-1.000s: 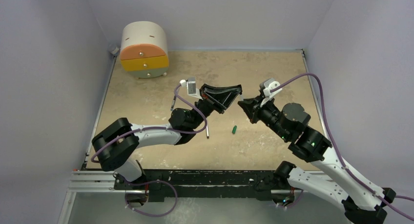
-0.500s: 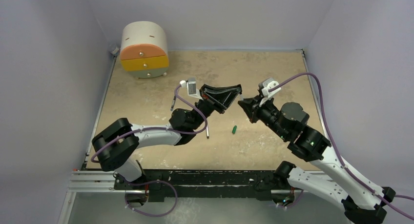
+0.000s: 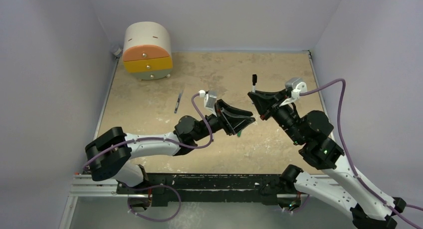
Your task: Insert the pens into the pen caps
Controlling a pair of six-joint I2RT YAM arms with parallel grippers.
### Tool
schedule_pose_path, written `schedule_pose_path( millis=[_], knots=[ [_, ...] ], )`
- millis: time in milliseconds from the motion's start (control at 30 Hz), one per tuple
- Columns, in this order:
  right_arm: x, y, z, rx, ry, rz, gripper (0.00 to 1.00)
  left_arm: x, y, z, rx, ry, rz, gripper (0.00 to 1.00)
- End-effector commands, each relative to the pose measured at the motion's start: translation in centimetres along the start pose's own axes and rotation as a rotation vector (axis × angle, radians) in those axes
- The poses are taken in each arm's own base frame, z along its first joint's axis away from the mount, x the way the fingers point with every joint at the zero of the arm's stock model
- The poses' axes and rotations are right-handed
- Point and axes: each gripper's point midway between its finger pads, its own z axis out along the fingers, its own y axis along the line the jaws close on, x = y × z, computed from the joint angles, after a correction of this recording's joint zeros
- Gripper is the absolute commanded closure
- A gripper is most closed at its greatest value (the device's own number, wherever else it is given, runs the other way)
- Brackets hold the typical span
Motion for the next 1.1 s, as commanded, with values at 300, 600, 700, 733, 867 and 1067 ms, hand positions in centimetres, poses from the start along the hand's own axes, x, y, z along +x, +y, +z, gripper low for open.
schedule_pose_path(
  millis=[300, 600, 700, 733, 867, 1067],
  knots=[
    [1.2, -0.8, 0.1, 0.042, 0.004, 0.018, 1.00, -6.3, -0.7, -2.3, 0.029, -0.100, 0.010, 0.59],
    [3.3, -0.8, 0.0, 0.040, 0.054, 0.034, 1.00, -9.2, -0.4, -1.6, -0.011, -0.104, 0.091, 0.59],
    [2.9, -0.2, 0.1, 0.009, 0.033, 0.039, 1.00, -8.2, 0.1, -1.1, 0.001, -0.093, 0.056, 0.59],
    [2.8, 0.0, 0.2, -0.002, 0.027, 0.039, 1.00, -8.1, 0.2, -0.9, 0.001, -0.092, 0.045, 0.59],
    [2.3, 0.8, 0.7, -0.043, 0.015, 0.040, 1.00, -7.5, 0.4, -0.6, 0.017, -0.089, 0.012, 0.59],
    [3.4, 1.3, 1.3, -0.064, 0.039, 0.043, 1.00, -8.5, -0.2, -0.5, 0.036, -0.127, 0.018, 0.63]
  ],
)
